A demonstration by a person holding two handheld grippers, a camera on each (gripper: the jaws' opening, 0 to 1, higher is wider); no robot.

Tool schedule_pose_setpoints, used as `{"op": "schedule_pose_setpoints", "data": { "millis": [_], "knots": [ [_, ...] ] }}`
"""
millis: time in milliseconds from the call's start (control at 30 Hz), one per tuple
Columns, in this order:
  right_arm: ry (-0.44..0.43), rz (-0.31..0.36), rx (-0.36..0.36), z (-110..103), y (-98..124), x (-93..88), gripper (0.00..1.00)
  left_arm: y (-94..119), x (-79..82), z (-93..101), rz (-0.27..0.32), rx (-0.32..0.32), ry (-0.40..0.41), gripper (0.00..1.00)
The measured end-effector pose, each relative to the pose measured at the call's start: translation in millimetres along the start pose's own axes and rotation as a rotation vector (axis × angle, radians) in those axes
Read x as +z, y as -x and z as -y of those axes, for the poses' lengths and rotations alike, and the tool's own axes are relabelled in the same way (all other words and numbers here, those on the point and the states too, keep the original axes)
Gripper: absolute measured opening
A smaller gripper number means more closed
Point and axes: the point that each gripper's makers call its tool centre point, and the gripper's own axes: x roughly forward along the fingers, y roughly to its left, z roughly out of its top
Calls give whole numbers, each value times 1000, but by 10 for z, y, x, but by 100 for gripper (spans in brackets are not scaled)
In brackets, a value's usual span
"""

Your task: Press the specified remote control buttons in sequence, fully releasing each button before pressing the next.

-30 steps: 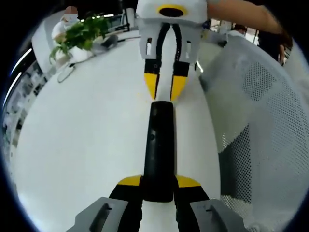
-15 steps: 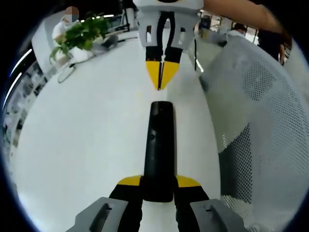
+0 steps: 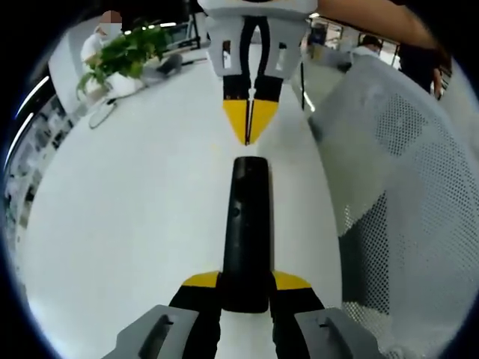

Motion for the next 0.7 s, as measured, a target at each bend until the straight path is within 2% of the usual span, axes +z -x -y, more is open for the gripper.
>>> {"op": "schedule_pose_setpoints", "data": {
  "millis": [500, 700],
  "knots": [
    [45, -63, 49, -70, -93, 60, 0, -3, 4, 6, 1, 0, -3, 23],
    [54, -91, 53, -73, -108, 19, 0, -5, 2, 1, 0, 1, -4, 23]
  ]
}}
